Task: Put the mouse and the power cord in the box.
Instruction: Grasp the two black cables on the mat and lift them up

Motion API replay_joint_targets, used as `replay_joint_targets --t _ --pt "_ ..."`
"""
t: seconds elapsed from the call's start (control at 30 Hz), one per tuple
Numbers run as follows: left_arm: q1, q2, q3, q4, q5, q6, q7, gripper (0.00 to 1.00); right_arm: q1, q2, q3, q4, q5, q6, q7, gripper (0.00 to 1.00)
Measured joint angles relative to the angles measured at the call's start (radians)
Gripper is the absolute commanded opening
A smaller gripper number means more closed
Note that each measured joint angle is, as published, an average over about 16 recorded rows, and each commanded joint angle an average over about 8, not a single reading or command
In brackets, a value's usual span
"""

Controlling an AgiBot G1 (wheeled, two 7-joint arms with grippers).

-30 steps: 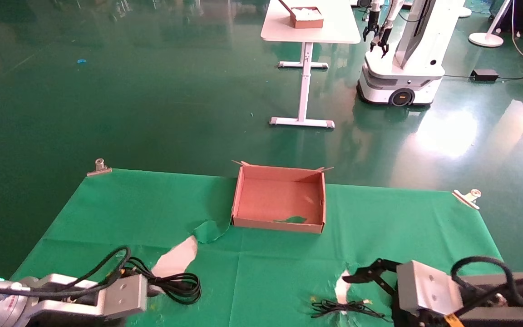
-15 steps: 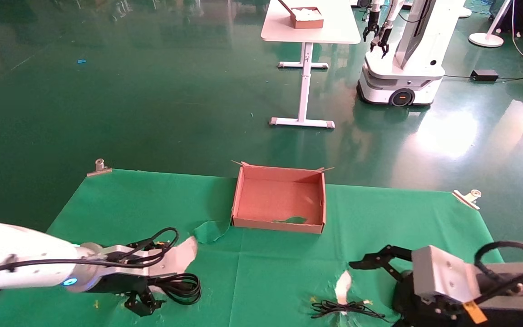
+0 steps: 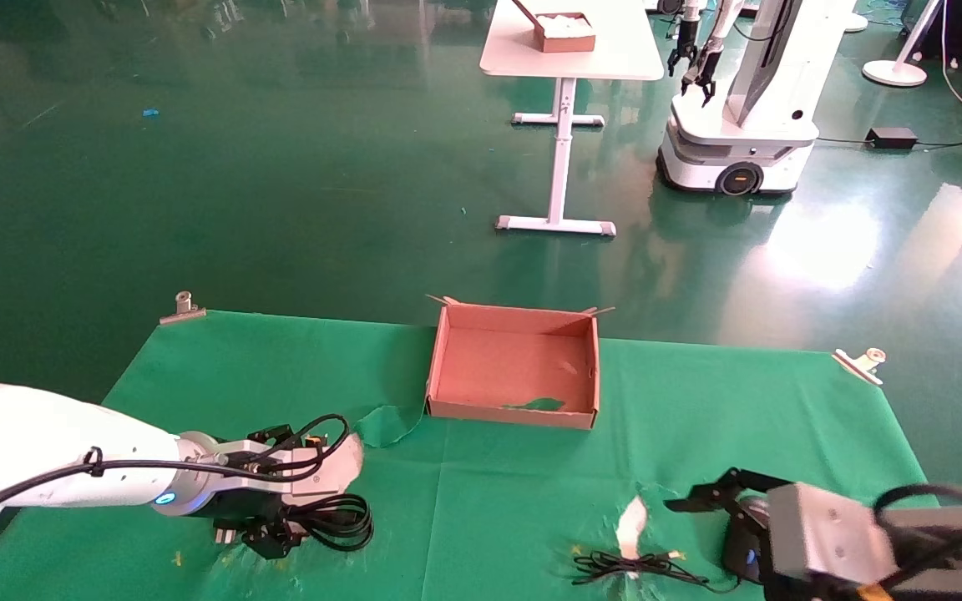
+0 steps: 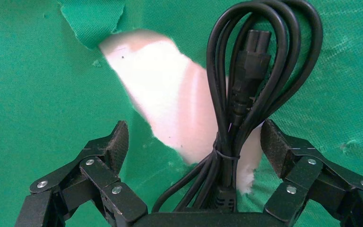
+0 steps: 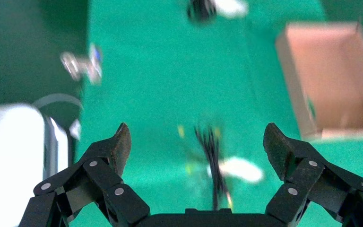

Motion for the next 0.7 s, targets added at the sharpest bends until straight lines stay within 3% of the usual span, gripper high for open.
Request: replay_joint_targets --t 0.4,0.7 --pt "-0.01 0.011 -0.001 0.038 -0.009 -0.007 0.027 1.0 0.107 -0.207 -0.158 -0.096 -0.394 0.072 0.004 1.0" --pt "-0.013 0.013 -0.001 0.046 -0.011 -0.008 0.033 1.0 0.151 -0.342 -0.219 -0.242 -0.513 0.12 -0.03 1.0"
